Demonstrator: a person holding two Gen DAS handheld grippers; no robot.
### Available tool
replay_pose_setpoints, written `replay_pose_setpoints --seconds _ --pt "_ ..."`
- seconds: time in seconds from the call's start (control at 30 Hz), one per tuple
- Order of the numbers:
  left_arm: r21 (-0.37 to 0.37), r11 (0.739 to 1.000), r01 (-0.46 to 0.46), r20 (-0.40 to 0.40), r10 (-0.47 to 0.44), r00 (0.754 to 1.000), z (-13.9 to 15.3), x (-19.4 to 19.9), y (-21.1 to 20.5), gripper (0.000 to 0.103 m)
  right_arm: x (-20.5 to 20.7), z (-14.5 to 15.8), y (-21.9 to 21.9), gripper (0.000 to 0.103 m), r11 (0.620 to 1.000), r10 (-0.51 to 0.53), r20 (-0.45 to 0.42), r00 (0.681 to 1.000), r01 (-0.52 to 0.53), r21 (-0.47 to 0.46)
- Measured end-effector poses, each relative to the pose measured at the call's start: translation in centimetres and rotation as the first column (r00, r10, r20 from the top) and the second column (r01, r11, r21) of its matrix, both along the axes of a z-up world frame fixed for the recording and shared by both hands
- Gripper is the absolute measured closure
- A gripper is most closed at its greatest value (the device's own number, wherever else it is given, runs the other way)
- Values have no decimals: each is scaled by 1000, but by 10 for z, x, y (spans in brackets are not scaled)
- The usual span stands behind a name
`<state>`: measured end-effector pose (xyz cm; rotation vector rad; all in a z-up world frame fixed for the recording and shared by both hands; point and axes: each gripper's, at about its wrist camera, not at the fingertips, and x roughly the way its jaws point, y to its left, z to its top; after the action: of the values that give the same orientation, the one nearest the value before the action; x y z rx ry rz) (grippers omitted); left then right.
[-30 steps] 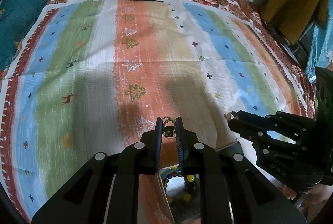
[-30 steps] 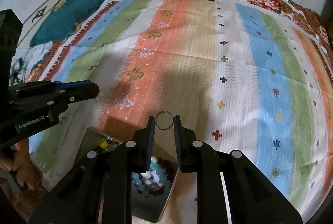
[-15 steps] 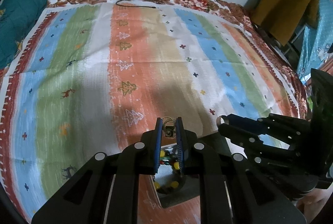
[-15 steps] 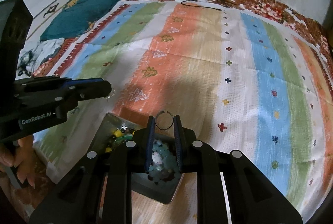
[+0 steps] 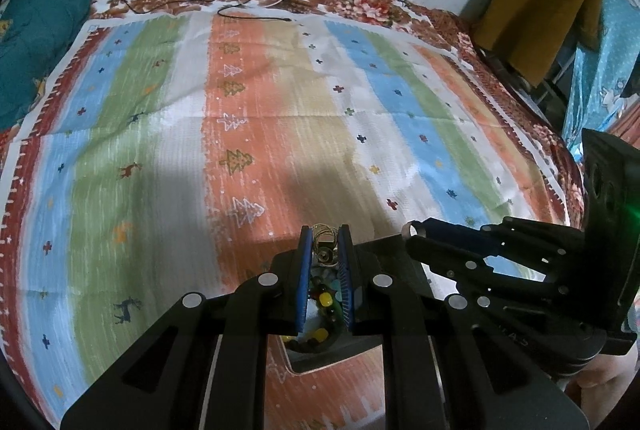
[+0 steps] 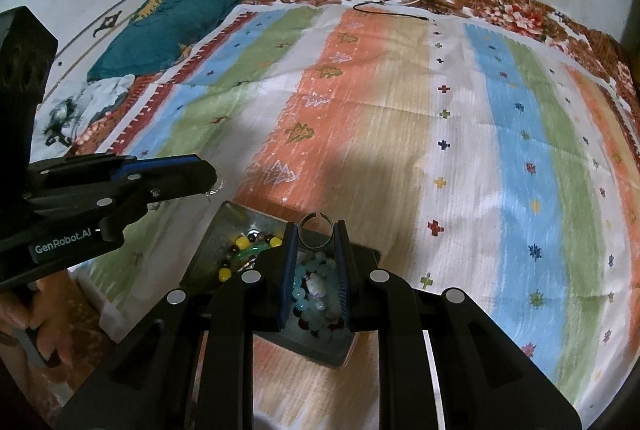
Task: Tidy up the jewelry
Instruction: 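Lower the charm and ring into the tin and open both tools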
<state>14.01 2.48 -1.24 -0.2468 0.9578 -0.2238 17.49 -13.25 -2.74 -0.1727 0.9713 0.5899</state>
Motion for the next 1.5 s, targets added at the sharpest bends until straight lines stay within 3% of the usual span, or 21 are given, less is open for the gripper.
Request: replay_pose_setpoints --seconds 0.4,0.43,0.53,0.7,0.9,1.07,1.2,1.5 --pt "-35 999 -24 1 24 1000 -2 -14 0 90 -12 -4 2 84 1000 16 -17 1000 -16 8" --pt "-35 999 -29 -1 29 1000 -2 -14 0 84 -12 -4 2 82 1000 20 -22 1000 -20 12" --pt "-39 998 -45 0 45 999 -2 -15 3 76 -16 -3 -1 60 1000 19 -20 1000 -19 18" --pt "-41 998 -57 4 57 998 -1 -22 8 68 -23 -1 -7 60 1000 11 7 1000 -11 3" --pt "-38 998 -58 11 58 998 -2 -29 9 54 -28 4 -17 51 1000 -5 20 1000 5 18" --pt "11 999 -53 41 52 998 1 -39 4 32 -33 8 -27 43 999 -16 29 999 15 38" --pt "10 999 -52 40 52 998 1 -45 4 26 -38 9 -32 40 999 -17 31 999 16 50" --pt "44 998 -54 47 52 998 0 -57 2 11 -49 10 -41 19 998 -15 45 999 12 66"
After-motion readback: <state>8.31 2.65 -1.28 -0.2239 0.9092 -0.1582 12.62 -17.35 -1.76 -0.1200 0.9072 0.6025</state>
